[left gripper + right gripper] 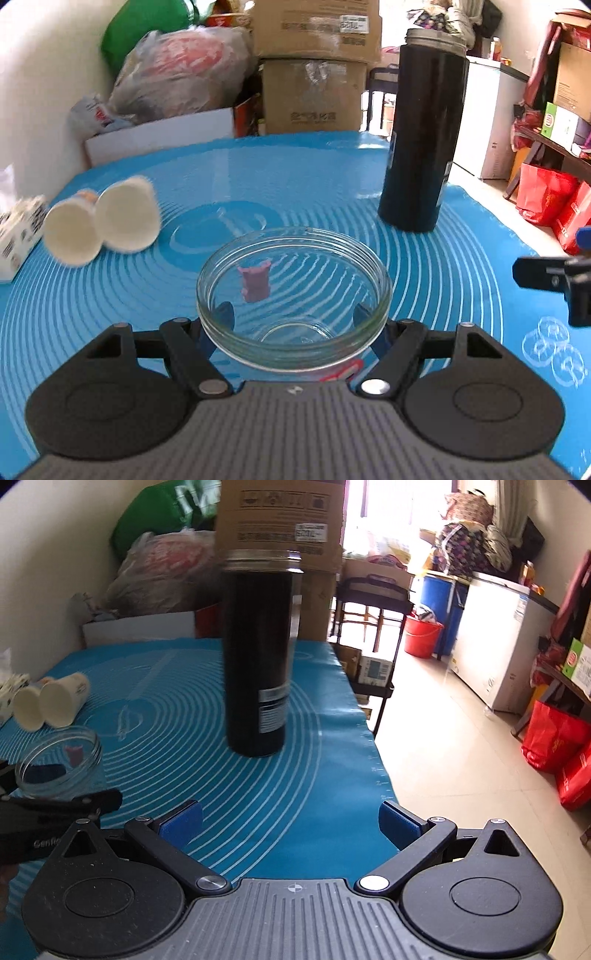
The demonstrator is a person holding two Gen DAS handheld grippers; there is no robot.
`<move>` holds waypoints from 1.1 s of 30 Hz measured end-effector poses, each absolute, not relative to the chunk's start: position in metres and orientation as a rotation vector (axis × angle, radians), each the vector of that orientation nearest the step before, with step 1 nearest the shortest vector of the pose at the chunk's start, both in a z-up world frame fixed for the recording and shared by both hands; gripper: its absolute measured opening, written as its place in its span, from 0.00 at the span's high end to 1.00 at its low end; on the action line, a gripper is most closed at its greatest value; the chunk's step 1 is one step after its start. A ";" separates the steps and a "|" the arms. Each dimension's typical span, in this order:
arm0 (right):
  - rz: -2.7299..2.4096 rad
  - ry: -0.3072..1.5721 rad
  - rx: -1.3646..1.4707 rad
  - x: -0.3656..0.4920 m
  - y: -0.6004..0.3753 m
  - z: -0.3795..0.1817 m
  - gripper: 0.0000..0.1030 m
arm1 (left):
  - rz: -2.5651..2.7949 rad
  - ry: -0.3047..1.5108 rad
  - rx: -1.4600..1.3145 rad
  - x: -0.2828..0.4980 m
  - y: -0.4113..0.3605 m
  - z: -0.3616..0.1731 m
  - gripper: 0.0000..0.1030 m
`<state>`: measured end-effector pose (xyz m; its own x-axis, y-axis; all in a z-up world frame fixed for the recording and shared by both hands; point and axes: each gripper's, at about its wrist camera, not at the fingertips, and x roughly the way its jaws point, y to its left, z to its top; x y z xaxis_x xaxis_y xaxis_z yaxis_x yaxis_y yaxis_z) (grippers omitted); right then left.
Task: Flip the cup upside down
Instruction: 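Close the right tool's fingers around the glass jar rim and lift it, then roll the right tool to turn the held glass jar upside down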
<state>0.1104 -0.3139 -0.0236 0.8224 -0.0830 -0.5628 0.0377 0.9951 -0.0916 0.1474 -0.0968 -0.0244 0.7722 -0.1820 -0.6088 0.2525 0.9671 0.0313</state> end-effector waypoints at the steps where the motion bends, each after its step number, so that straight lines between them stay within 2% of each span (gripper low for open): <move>1: -0.058 0.603 -0.086 0.109 -0.311 -0.023 0.00 | -0.228 0.652 0.110 0.145 -0.094 -0.026 0.26; 14: -0.027 0.623 -0.153 0.105 -0.277 -0.026 0.00 | -0.225 0.646 0.107 0.129 -0.084 -0.037 0.25; 17: -0.031 0.627 -0.176 0.104 -0.272 -0.025 0.00 | -0.200 0.642 0.091 0.127 -0.084 -0.036 0.16; 19: -0.036 0.634 -0.195 0.104 -0.270 -0.024 0.00 | -0.180 0.631 0.076 0.125 -0.081 -0.033 0.06; 33: -0.049 0.594 -0.419 0.090 -0.222 -0.003 0.00 | -0.289 0.643 0.050 0.095 -0.052 -0.011 0.06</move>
